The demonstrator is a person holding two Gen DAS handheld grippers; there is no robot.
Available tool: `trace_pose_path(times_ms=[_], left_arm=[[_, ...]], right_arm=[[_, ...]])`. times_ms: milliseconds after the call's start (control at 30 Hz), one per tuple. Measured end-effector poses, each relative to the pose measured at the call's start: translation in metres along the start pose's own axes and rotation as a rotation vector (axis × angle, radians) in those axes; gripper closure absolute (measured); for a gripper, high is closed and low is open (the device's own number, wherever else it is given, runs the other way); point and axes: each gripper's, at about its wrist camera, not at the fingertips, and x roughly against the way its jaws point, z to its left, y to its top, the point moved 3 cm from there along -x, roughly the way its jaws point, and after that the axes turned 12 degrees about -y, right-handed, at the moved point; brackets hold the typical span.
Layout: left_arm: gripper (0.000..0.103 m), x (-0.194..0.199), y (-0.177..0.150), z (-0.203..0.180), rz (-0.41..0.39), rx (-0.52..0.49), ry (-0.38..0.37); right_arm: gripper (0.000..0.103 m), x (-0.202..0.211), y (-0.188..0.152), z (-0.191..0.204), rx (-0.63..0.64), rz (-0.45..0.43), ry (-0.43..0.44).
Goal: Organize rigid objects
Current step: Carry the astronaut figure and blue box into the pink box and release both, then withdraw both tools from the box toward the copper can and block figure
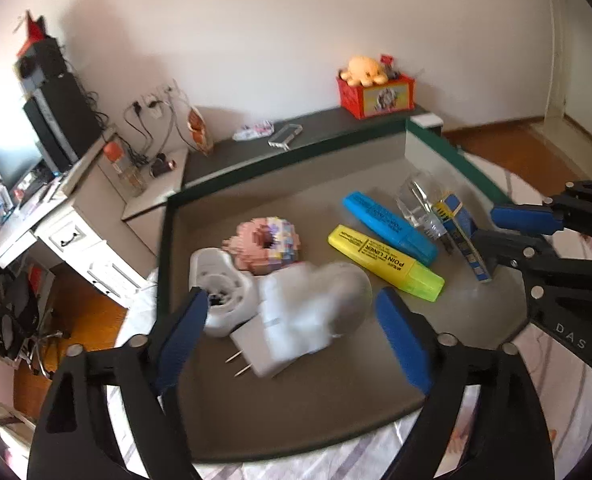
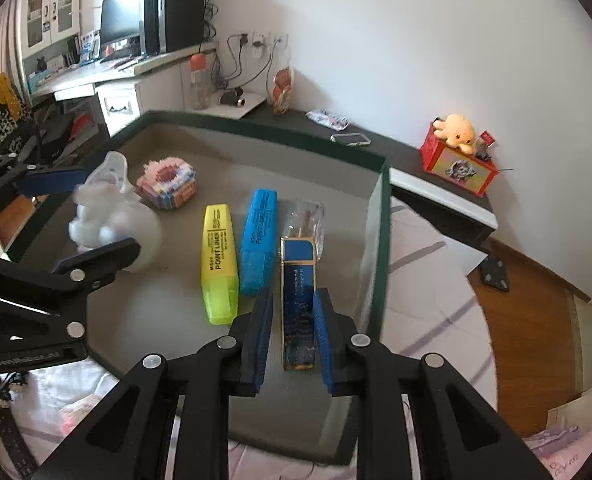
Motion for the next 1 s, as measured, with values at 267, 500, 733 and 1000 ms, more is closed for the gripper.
trace_pose_path(times_ms=[267,500,733,1000], left_arm=[[0.000,0.099,-0.025,0.012,-0.183,0.087,0.036],[0.000,0.185,-0.072,0.003,-0.323,0.139,0.079],[0.000,0.256,-0.133,-0.012,-0.407,0.185,0.159],[0.000,0.294,-0.156,-0.026,-0.442,0.139,0.216]], right_arm=[[0.022,0.081,-0.006,-0.001,-0.052,-0.153,-0.009],[0.008,0.156,-0.030,0.007,-0.102,-0.272,-0.041],[0.000,0.218,-0.068,0.028,-0.117,-0.373,-0.038],[0.000,0.253,-0.097,0.047,-0.132,-0.402,-0.034]])
